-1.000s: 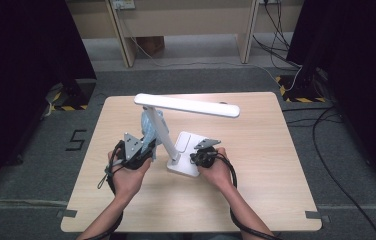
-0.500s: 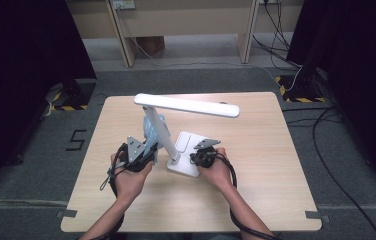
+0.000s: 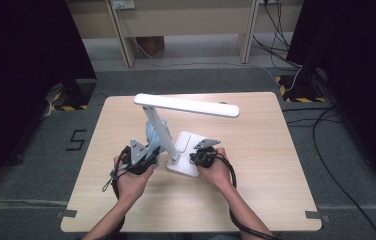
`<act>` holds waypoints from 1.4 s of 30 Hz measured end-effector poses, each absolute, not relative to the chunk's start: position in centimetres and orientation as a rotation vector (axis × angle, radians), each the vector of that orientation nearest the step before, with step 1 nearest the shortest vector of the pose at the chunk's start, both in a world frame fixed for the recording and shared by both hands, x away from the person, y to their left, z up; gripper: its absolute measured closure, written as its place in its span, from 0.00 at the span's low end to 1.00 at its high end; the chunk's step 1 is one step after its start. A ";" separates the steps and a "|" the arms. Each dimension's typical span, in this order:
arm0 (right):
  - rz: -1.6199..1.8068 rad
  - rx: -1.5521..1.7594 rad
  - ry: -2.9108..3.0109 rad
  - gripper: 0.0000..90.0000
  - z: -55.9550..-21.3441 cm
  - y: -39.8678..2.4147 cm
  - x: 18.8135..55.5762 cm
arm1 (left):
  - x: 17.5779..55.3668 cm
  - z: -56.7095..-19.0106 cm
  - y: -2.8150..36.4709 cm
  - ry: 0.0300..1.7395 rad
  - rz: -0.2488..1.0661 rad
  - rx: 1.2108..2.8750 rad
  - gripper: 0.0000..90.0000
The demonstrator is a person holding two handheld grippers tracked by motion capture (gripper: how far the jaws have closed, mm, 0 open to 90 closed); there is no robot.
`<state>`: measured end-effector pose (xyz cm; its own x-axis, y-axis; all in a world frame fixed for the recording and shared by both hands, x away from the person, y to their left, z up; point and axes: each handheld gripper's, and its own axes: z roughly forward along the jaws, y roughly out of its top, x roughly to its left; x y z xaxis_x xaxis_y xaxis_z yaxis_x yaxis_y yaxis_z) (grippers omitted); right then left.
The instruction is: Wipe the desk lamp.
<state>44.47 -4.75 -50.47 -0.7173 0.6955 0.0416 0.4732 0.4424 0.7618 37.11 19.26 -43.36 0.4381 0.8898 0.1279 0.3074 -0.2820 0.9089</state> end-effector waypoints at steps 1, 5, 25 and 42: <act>1.144 1.008 2.421 1.00 -50.5 -4.8 44.5 | 37.1 -43.4 19.3 1.024 0.827 1.811 0.76; 1.147 1.009 2.418 1.00 -50.5 -4.8 44.4 | 37.2 -43.9 19.4 1.023 0.806 1.810 0.76; 1.146 1.009 2.415 1.00 -50.5 -4.8 44.4 | 37.6 -46.4 19.1 1.015 0.751 1.861 0.76; 1.149 1.014 2.412 1.00 -50.5 -4.8 44.4 | 37.9 -48.5 18.7 1.015 0.664 1.921 0.76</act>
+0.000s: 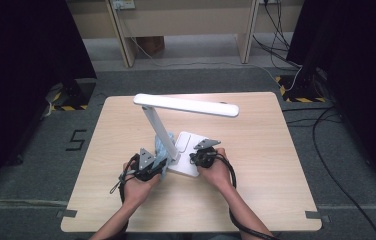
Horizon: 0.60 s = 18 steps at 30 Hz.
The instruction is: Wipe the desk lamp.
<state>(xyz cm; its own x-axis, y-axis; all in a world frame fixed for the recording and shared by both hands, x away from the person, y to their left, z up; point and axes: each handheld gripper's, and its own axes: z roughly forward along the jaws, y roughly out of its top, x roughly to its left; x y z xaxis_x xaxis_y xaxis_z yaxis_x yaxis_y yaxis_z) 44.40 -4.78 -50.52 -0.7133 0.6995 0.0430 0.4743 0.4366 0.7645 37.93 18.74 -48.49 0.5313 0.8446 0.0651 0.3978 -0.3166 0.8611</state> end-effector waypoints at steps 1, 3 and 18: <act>1.149 1.014 2.412 1.00 -50.5 -4.8 44.4 | 38.0 -48.6 18.7 1.016 0.659 1.919 0.76; 1.149 1.012 2.412 1.00 -50.5 -4.8 44.4 | 38.0 -48.7 18.7 1.014 0.648 1.926 0.76; 1.151 1.017 2.408 1.00 -50.5 -4.8 44.4 | 37.8 -49.3 18.7 1.007 0.601 1.956 0.76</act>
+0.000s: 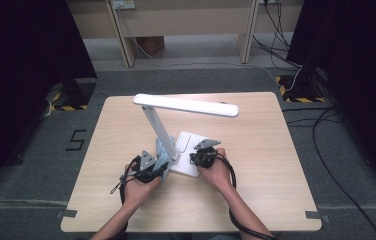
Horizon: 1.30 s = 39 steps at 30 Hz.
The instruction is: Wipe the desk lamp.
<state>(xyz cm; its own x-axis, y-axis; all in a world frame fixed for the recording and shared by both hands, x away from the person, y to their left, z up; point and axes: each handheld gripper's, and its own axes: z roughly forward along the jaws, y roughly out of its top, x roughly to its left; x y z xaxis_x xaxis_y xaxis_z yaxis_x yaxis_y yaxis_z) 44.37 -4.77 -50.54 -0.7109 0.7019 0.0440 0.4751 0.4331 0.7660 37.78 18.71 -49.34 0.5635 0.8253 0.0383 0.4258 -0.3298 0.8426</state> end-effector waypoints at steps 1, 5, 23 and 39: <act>1.151 1.018 2.408 1.00 -50.5 -4.8 44.4 | 37.7 -49.4 18.7 1.004 0.599 1.962 0.76; 1.149 1.019 2.410 1.00 -50.5 -4.8 44.4 | 37.4 -49.4 18.8 1.002 0.588 1.972 0.76; 1.140 1.017 2.415 1.00 -50.4 -4.7 44.4 | 34.4 -48.4 20.7 0.961 0.475 1.991 0.76; 1.168 1.000 2.436 0.61 -49.3 -4.7 43.9 | 31.6 -46.4 22.0 0.843 0.425 1.974 0.75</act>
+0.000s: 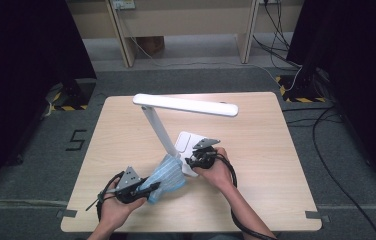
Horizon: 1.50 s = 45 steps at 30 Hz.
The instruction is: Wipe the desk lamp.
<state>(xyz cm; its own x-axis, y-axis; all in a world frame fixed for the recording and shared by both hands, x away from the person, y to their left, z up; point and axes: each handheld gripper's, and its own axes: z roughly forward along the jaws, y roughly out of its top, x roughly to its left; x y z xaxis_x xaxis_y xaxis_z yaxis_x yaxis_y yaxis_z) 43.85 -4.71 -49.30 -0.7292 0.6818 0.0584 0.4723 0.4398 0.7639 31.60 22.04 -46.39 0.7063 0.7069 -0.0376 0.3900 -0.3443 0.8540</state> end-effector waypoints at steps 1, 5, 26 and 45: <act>1.179 0.995 2.430 0.60 -49.1 -4.8 43.8 | 31.8 -46.4 21.9 0.844 0.429 1.975 0.75; 1.235 0.961 2.415 0.55 -47.9 -5.8 43.1 | 32.8 -46.4 21.4 0.832 0.433 1.985 0.75; 1.417 0.648 2.424 0.28 -43.4 -7.4 38.9 | 35.9 -46.1 18.9 0.742 0.405 2.059 0.75; 1.388 0.580 2.463 0.24 -44.7 -6.9 40.0 | 36.0 -45.8 18.3 0.645 0.388 2.100 0.74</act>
<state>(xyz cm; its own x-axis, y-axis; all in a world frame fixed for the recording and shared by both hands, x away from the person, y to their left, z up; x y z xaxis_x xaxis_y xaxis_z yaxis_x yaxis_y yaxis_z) 40.00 -6.89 -44.71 -0.8880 0.4590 -0.0256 0.2159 0.4657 0.8582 35.95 18.35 -45.80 0.8163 0.5765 0.0359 0.3017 -0.4784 0.8247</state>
